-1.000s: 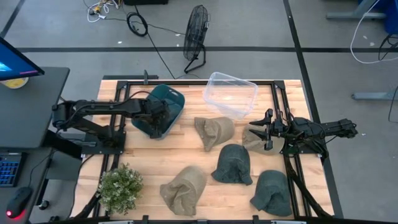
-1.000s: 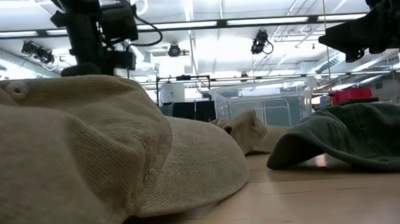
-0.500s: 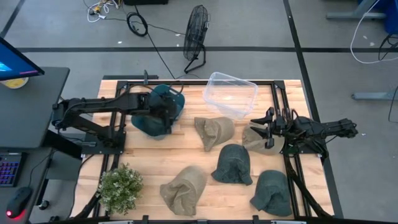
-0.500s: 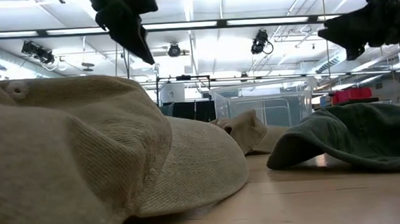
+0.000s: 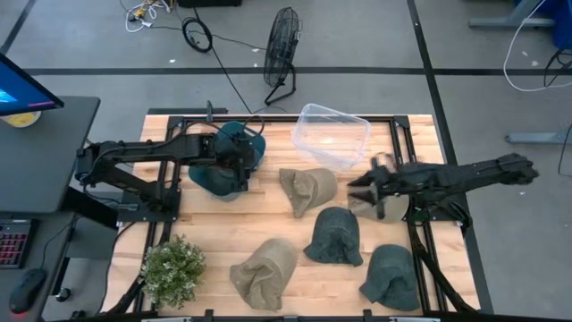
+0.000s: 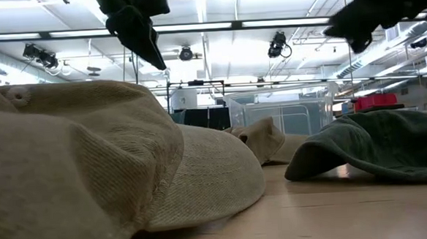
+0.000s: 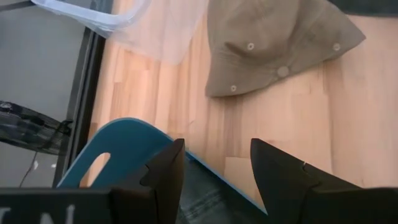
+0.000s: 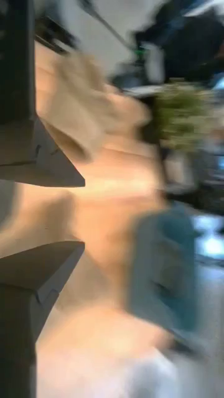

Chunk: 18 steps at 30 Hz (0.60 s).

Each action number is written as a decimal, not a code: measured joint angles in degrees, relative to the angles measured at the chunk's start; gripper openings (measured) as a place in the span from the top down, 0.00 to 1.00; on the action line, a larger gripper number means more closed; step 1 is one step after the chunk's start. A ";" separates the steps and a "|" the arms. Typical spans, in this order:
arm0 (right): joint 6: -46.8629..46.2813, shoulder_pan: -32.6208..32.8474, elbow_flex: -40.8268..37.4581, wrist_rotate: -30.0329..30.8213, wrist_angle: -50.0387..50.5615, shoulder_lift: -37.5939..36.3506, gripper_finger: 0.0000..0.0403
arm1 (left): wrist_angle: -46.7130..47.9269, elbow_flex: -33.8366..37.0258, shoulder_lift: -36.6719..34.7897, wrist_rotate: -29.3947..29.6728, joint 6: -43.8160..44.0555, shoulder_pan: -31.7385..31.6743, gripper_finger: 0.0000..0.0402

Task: Pick & Place hat
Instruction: Put the top blue cap into the blue bin

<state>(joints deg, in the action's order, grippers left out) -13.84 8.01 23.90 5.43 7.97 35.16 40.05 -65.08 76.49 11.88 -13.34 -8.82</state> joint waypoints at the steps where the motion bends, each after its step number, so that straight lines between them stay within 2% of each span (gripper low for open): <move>1: -1.64 0.04 1.78 -1.92 1.53 4.24 0.62 | -0.02 0.00 0.00 0.12 -0.29 0.00 0.53; 3: -2.96 0.63 5.37 -4.79 4.20 12.26 0.62 | -0.02 0.00 0.00 0.13 -0.98 0.00 0.53; 9: -1.57 4.00 15.66 -6.70 13.41 31.11 0.62 | -0.02 0.00 0.00 0.13 -0.86 0.00 0.53; 13: 0.39 6.33 20.76 -9.94 15.79 38.84 0.62 | 0.01 0.00 0.00 0.13 -0.90 0.00 0.53; 18: 1.85 8.90 23.49 -10.33 18.76 46.05 0.62 | 0.04 0.00 0.00 0.13 -0.86 0.00 0.53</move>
<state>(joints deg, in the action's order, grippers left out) -11.99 16.90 47.39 -4.91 26.74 81.21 40.09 -65.08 76.49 12.01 -14.20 -8.82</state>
